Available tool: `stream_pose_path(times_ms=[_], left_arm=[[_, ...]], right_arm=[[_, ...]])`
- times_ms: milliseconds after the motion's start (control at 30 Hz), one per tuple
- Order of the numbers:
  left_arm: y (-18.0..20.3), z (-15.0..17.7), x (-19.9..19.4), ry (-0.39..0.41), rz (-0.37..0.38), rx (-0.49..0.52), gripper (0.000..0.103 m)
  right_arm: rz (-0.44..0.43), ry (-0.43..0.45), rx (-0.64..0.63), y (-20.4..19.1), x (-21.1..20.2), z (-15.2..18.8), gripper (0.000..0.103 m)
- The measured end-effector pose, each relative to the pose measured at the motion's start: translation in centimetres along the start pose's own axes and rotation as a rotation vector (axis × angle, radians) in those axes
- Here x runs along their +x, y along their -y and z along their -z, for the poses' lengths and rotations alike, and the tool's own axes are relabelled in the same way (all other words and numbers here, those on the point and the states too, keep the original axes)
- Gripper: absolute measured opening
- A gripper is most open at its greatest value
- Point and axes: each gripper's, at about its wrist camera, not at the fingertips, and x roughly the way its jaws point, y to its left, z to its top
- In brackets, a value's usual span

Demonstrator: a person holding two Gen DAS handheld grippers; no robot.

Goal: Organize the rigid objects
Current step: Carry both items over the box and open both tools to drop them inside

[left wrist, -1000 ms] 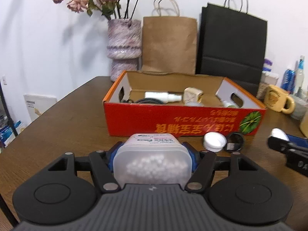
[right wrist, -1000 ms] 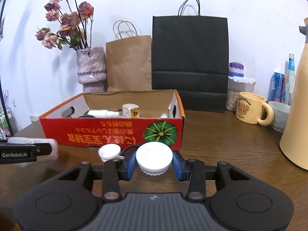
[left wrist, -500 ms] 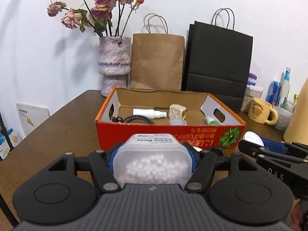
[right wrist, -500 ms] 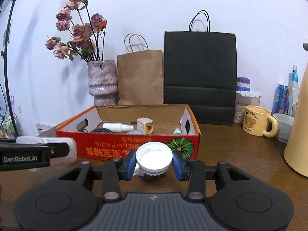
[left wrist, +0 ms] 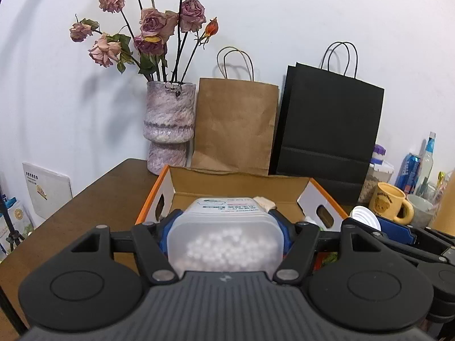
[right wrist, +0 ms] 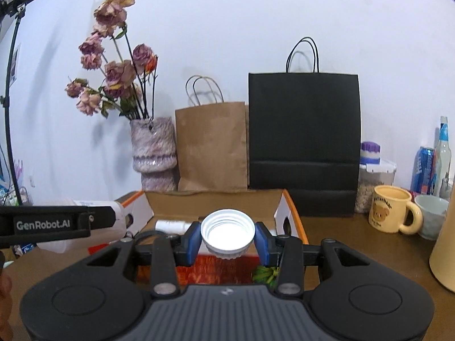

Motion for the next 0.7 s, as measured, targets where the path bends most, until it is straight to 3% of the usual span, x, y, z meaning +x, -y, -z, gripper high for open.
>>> stream_pose_path(times_ms=[700], left_arm=[[0.2,-3.0,7.8,0.002,-0.032,-0.028,0.067]], right_arm=[[-0.003,0.001,0.015,1.4,7.8,-2.7,0.039]])
